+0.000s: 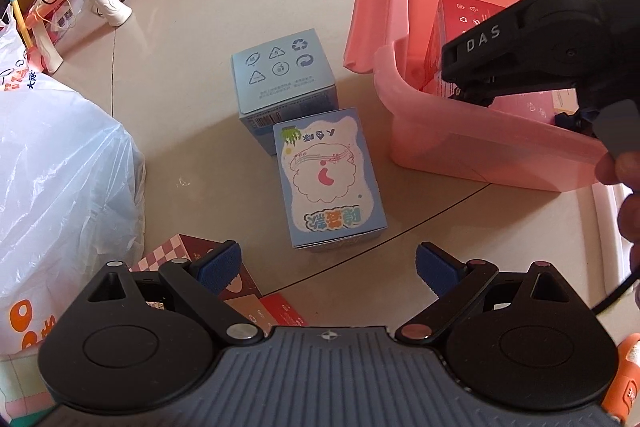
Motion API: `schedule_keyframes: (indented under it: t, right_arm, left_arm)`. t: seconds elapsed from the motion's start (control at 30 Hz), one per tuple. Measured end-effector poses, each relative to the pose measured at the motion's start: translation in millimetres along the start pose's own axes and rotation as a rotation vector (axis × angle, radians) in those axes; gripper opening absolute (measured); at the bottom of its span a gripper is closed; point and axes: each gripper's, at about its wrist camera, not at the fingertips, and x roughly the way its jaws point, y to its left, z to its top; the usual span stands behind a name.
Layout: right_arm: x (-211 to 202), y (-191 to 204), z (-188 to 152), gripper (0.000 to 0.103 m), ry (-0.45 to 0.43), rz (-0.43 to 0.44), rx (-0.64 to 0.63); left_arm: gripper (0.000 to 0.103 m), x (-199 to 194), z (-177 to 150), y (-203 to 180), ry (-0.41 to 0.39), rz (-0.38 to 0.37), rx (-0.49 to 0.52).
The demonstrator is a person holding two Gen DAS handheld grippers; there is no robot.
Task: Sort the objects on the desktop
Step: 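Carry the red card over the pink bin and lower it inside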
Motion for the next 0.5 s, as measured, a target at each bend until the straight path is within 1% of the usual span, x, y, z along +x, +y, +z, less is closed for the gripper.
schedule_keyframes:
  t: [0.27,0.5]
  right_arm:
    - [15.1,-1.1,0.9,0.067,0.026,-0.02,0.003]
    - [13.4,4.5,-0.6,0.071,0.014,-0.006,-0.023]
  left_arm:
    - [0.096,-0.8,-3.7,0.2,0.007,0.007,0.014]
    - [0.096,-1.9,-6.6,0.8,0.014,0.013,0.021]
